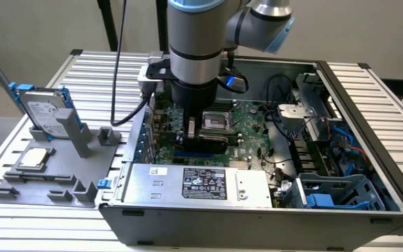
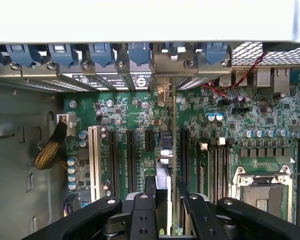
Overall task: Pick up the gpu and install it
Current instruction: 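Insert the gpu into the slot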
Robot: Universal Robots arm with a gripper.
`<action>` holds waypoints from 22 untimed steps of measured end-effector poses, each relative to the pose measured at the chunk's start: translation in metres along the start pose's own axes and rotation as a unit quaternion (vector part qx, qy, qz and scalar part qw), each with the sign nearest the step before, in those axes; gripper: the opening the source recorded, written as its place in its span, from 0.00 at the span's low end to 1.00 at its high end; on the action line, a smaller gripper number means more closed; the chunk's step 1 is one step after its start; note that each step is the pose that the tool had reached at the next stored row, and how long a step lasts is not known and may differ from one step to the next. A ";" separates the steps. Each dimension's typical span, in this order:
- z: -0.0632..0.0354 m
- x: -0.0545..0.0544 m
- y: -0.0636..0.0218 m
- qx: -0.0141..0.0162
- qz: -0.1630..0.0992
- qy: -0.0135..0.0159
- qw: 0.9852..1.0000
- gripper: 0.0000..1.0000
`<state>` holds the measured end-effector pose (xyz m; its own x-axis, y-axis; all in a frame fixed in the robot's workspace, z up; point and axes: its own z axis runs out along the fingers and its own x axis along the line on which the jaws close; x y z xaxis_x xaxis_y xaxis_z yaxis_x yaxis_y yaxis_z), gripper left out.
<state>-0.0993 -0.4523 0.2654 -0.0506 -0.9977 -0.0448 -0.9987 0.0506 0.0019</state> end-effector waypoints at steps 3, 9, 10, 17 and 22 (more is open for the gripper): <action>0.0010 0.000 0.0004 0.000 0.000 0.000 1.000 0.26; 0.0015 -0.001 0.0006 0.000 -0.003 0.000 1.000 0.26; 0.0015 -0.001 0.0007 0.000 -0.003 0.000 1.000 0.26; 0.0026 -0.001 0.0007 0.000 -0.002 0.000 1.000 0.26; 0.0036 -0.001 0.0007 0.000 0.010 0.000 1.000 0.26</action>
<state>-0.0999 -0.4512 0.2618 -0.0708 -0.9965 -0.0446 -0.9975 0.0708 0.0019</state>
